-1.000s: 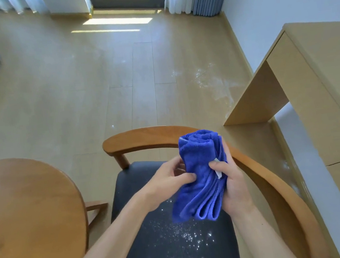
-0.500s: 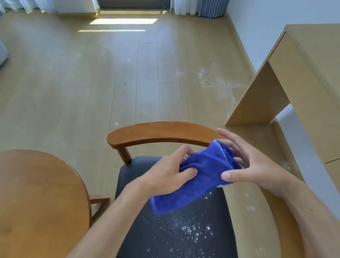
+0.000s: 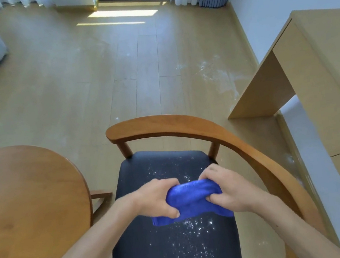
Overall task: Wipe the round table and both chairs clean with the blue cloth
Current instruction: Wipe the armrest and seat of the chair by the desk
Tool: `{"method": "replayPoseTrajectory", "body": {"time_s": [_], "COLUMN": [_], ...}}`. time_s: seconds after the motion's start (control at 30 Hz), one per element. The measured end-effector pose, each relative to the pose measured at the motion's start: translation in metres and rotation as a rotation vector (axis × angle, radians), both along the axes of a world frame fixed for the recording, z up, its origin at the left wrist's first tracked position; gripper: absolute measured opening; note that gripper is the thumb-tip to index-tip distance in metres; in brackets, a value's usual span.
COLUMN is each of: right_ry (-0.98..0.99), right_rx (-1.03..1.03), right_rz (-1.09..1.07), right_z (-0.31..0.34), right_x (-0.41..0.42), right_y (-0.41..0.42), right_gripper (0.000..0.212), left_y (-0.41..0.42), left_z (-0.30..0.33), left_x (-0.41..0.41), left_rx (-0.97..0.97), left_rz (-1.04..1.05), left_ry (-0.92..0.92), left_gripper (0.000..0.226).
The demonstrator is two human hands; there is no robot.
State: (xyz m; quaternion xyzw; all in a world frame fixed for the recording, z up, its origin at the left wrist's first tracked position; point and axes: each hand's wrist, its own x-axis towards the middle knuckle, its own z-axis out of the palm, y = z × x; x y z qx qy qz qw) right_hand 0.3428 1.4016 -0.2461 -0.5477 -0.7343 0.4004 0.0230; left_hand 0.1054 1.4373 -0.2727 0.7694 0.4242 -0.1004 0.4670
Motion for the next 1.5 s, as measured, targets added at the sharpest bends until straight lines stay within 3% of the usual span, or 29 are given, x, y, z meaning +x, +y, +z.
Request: {"method": "replayPoseTrajectory", "body": {"time_s": [0.1, 0.2, 0.3, 0.47, 0.57, 0.63, 0.77, 0.83, 1.0, 1.33, 1.5], "right_ry": [-0.156, -0.263, -0.262, -0.293, -0.455, -0.478, -0.269, -0.243, -0.416, -0.317, -0.228], "right_rx": [-0.109, -0.065, 0.149, 0.554, 0.396, 0.266, 0.541, 0.518, 0.345, 0.666, 0.674], "right_rz": [0.065, 0.066, 0.004, -0.094, 0.088, 0.138, 0.024, 0.047, 0.245, 0.072, 0.070], "right_z": [-0.036, -0.066, -0.095, -0.147, -0.189, -0.208, -0.211, -0.213, -0.243, -0.260, -0.257], "right_x": [-0.009, -0.018, -0.025, -0.038, -0.043, -0.042, -0.042, -0.047, -0.075, -0.087, -0.094], "right_y": [-0.018, -0.013, 0.016, 0.065, 0.064, 0.058, 0.070, 0.088, 0.114, 0.098, 0.020], "right_gripper": [0.021, 0.035, 0.050, 0.057, 0.064, 0.067, 0.046, 0.055, 0.077, 0.050, 0.046], "left_y": [-0.019, -0.015, 0.014, 0.063, 0.061, 0.053, 0.052, 0.056, 0.052, 0.048, 0.049], "left_z": [-0.032, -0.062, -0.086, -0.126, -0.166, -0.188, -0.195, -0.199, -0.221, -0.235, -0.233], "left_x": [-0.008, -0.009, -0.006, -0.001, -0.011, -0.024, -0.050, -0.069, -0.102, -0.103, -0.099], "left_rx": [-0.082, 0.000, 0.262, 0.822, 0.689, 0.530, 0.579, 0.524, 0.079, 0.175, 0.193], "left_rz": [0.080, 0.123, 0.142, 0.127, -0.069, -0.082, 0.356, 0.552, 0.627, 0.607, 0.607], "left_ry": [-0.011, 0.035, 0.080, 0.112, 0.296, 0.337, 0.181, 0.228, 0.276, 0.320, 0.331], "left_gripper": [0.032, 0.028, 0.030, 0.051, 0.069, 0.069, 0.052, 0.051, 0.056, 0.056, 0.057]}}
